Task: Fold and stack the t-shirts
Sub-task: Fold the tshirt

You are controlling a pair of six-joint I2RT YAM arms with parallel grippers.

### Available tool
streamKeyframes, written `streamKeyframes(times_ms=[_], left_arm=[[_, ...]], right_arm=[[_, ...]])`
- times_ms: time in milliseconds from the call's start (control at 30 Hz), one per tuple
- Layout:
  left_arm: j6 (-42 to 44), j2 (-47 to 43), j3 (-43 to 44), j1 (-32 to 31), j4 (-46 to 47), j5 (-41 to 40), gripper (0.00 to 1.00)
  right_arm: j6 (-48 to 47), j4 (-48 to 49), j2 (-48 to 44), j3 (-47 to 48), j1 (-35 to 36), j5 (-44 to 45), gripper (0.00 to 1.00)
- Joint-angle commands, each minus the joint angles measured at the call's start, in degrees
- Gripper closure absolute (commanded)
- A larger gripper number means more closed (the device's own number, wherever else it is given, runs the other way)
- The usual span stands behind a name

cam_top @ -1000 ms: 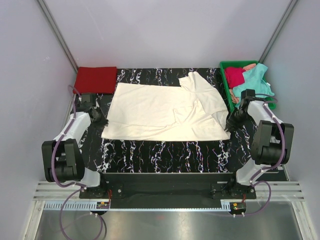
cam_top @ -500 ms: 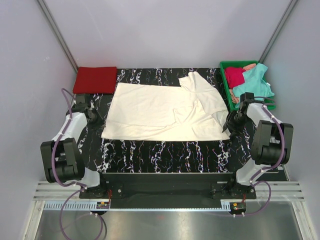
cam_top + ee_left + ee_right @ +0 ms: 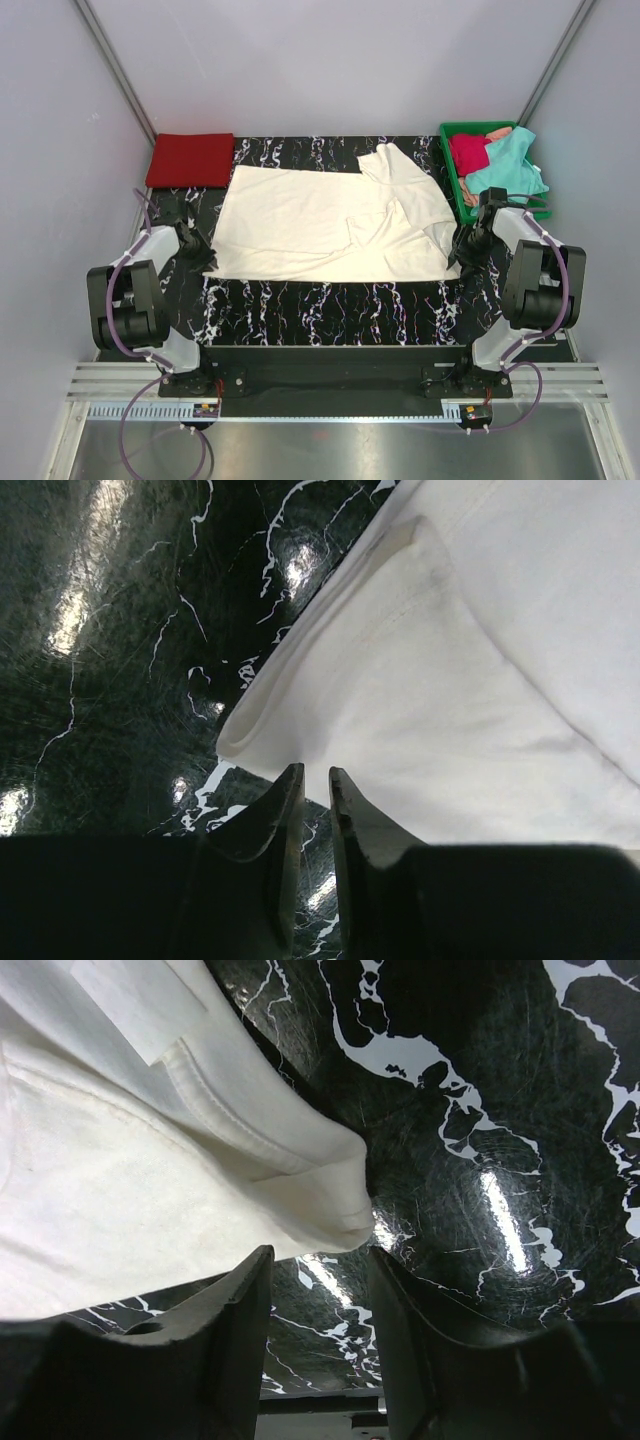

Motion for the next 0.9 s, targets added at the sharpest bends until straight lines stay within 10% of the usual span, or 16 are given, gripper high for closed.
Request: streamKeyframes(times_ms=[0, 400, 867], left_arm=[[-0.51, 0.04, -0.35, 0.28, 1.69, 2.13, 0.79], [-1.39, 2.23, -0.53, 0.37, 1.61, 2.13, 0.84], [-3.84, 6.45, 0.17, 0.45, 0.91, 0.73, 0.89]], right_arm=[[-1.72, 1.71, 0.49, 0.95, -0.30, 1.00, 0.50], [0.03, 3.48, 3.66, 2.18, -0.30, -1.02, 0.57], [3.72, 0.50, -1.96, -0.99, -0.30, 3.63, 0.92]])
